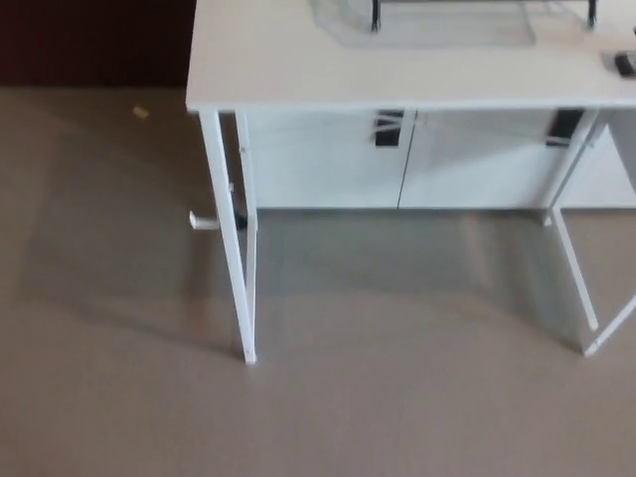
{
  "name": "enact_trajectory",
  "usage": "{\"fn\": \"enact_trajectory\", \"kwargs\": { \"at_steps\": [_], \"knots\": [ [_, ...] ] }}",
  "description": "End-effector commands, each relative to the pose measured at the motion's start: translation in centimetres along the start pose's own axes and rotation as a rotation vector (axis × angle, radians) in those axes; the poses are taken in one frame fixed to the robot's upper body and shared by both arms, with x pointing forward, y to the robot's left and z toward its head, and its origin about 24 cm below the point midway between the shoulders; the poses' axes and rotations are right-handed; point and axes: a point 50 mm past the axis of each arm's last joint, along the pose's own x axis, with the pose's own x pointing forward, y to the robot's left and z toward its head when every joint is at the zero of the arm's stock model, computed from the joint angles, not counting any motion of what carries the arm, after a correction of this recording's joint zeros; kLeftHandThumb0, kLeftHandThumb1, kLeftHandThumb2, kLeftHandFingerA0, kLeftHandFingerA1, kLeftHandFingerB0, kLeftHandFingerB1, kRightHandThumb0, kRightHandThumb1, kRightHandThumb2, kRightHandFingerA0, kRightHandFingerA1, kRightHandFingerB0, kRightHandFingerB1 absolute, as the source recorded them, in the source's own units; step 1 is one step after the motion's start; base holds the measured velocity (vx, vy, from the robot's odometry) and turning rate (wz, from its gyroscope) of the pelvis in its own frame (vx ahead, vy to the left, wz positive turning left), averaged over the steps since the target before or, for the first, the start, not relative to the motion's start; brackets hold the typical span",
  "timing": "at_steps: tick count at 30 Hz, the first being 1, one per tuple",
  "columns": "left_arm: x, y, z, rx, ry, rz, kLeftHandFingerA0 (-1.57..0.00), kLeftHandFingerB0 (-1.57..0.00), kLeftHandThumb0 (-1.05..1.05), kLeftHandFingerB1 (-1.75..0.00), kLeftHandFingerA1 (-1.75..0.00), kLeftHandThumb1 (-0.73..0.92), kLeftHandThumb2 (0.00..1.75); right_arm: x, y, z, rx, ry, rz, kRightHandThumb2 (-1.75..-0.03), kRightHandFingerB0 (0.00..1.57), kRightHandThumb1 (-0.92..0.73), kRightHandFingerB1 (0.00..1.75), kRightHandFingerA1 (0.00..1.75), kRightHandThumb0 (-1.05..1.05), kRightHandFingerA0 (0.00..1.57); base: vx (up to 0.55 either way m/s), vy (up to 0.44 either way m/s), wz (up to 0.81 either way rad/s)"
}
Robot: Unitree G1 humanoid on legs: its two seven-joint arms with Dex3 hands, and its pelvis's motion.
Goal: The robot walks towards a desk on which a file tray is kept in the middle and a stapler is kept to its right. The robot lifts the stapler using its right hand and places it on the file tray.
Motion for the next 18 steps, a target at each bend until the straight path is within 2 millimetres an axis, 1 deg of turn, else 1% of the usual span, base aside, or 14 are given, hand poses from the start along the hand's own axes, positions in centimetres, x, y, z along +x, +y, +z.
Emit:
{"fn": "enact_trajectory", "kwargs": {
  "at_steps": [1,5,7,8,10,12,15,18],
  "knots": [
    [-0.12,0.53,-0.27,-0.003,0.005,0.016,-0.54,-0.47,-0.72,-0.96,-1.06,0.25,1.32,-0.11,-0.41,-0.15,0.003,0.008,-0.008,-0.93,0.04,-0.53,0.26,0.21,-0.72,0.02,0.34,0.012,0.11],
    [-0.12,0.46,-0.36,-0.004,0.007,0.015,-0.54,-0.47,-0.72,-0.96,-1.06,0.25,1.32,-0.09,-0.46,-0.09,0.000,0.008,-0.008,-0.93,0.04,-0.53,0.26,0.21,-0.72,0.02,0.35,-0.042,0.15],
    [-0.12,0.42,-0.41,-0.006,0.007,0.014,-0.54,-0.47,-0.72,-0.96,-1.06,0.25,1.32,-0.06,-0.51,0.00,-0.002,0.007,-0.009,-0.93,0.04,-0.53,0.26,0.21,-0.72,0.02,0.52,-0.109,0.24],
    [-0.11,0.39,-0.42,-0.009,0.007,0.014,-0.54,-0.47,-0.72,-0.96,-1.06,0.25,1.32,-0.01,-0.56,0.11,-0.003,0.005,-0.009,-0.93,0.04,-0.53,0.26,0.21,-0.72,0.02,0.52,-0.140,-0.22],
    [-0.11,0.38,-0.43,-0.010,0.007,0.014,-0.54,-0.47,-0.72,-0.96,-1.06,0.25,1.32,0.02,-0.59,0.19,-0.004,0.004,-0.009,-0.93,0.04,-0.53,0.26,0.21,-0.72,0.02,0.51,-0.062,0.60],
    [-0.11,0.36,-0.47,-0.012,0.008,0.014,-0.54,-0.47,-0.72,-0.96,-1.06,0.25,1.32,0.05,-0.61,0.26,-0.005,0.003,-0.009,-0.93,0.04,-0.53,0.26,0.21,-0.72,0.02,0.50,-0.067,-0.03],
    [-0.11,0.34,-0.54,-0.013,0.009,0.013,-0.54,-0.47,-0.72,-0.96,-1.06,0.25,1.32,0.06,-0.64,0.30,-0.006,0.003,-0.009,-0.93,0.04,-0.53,0.26,0.21,-0.72,0.02,0.32,-0.098,-0.02],
    [-0.10,0.24,-0.63,-0.017,0.010,0.012,-0.54,-0.47,-0.72,-0.96,-1.06,0.25,1.32,0.10,-0.74,0.43,-0.010,0.001,-0.010,-0.93,0.04,-0.53,0.26,0.21,-0.72,0.02,0.32,0.008,-0.16]
  ]
}}
